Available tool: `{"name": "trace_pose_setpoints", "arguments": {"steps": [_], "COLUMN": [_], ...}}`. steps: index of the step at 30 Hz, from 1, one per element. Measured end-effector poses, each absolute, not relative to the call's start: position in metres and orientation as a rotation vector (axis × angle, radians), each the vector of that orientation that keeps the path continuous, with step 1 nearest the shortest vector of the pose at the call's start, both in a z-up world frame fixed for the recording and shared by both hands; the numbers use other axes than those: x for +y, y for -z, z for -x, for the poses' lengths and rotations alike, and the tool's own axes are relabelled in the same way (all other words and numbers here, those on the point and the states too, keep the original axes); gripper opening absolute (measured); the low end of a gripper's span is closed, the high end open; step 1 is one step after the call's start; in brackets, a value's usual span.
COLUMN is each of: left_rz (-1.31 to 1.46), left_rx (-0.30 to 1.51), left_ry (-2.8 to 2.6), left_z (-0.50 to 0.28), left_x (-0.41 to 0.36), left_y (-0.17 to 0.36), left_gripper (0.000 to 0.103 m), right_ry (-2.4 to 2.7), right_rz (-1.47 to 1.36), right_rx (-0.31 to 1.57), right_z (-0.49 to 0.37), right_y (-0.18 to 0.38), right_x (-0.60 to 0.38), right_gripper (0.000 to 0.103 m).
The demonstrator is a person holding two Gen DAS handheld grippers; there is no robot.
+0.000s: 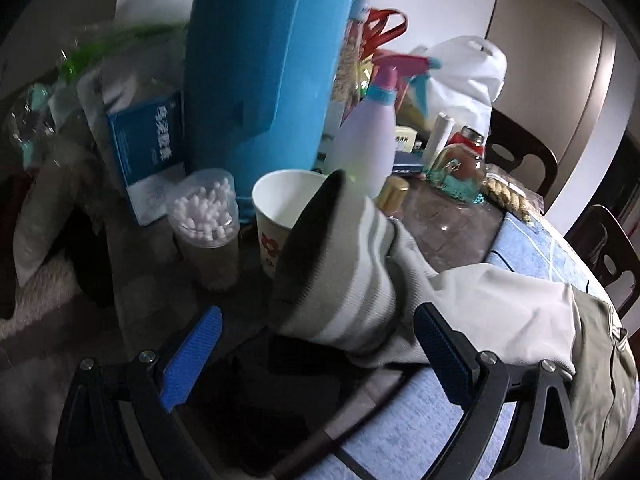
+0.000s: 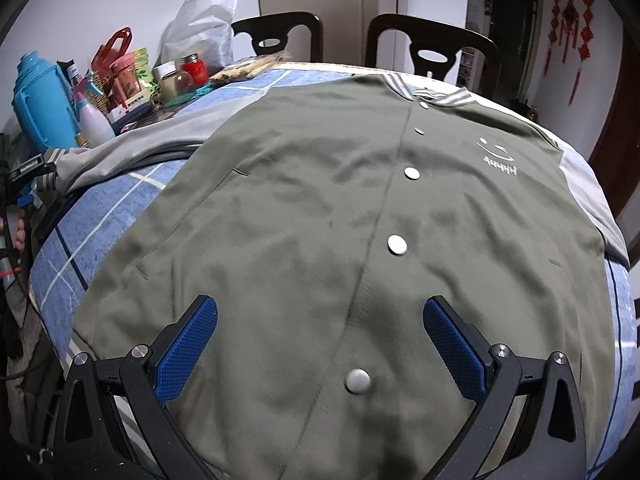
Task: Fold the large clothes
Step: 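Move the left gripper to the grey sleeve cuff and grasp it, then carry the grey sleeve across the jacket body with the left gripper and release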
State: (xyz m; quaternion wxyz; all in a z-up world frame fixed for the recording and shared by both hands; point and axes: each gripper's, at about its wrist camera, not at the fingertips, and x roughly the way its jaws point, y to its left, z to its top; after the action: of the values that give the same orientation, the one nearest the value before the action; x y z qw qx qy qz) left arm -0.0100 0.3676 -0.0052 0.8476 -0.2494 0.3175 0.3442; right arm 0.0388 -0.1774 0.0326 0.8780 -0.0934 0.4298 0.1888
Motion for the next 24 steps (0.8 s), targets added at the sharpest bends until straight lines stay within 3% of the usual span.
{"name": "trace_pose_setpoints", "arguments": {"steps": [1,4,6,8,11,24], "left_rz": [0.525,0.491,0.463,0.431,0.416,0.286], "left_rx": [0.674,0.703,0.710,0.692,0.664,0.602], "left_ry": [-0.720,-0.698,-0.702,-0.683,-0.615,-0.083], "left_z": [0.007,-0.005,-0.012,-0.017,-0.024,-0.129], "left_x": [0.369,0.370,0.368,0.363,0.352,0.185], "left_y": [0.007,0.009,0.008,0.000,-0.018,-0.092], "left_gripper": [0.092,0.049,0.038,0.019,0.011,0.011], "right_ry": [-0.396,-0.398,-0.398,-0.397,-0.396,-0.334], "right_rz": [0.195,0.195,0.194,0.190,0.183,0.131], "right_rx": [0.897,0.897,0.897,0.897,0.893,0.861], "right_z": [-0.041,-0.044,-0.045,-0.046,-0.046,-0.041], "right_y": [-0.033,-0.034,-0.034,-0.034,-0.035,-0.045], "right_x": [-0.175,-0.171,-0.170,-0.170,-0.172,-0.204], "right_gripper": [0.103,0.103,0.103,0.103,0.103,0.103]}}
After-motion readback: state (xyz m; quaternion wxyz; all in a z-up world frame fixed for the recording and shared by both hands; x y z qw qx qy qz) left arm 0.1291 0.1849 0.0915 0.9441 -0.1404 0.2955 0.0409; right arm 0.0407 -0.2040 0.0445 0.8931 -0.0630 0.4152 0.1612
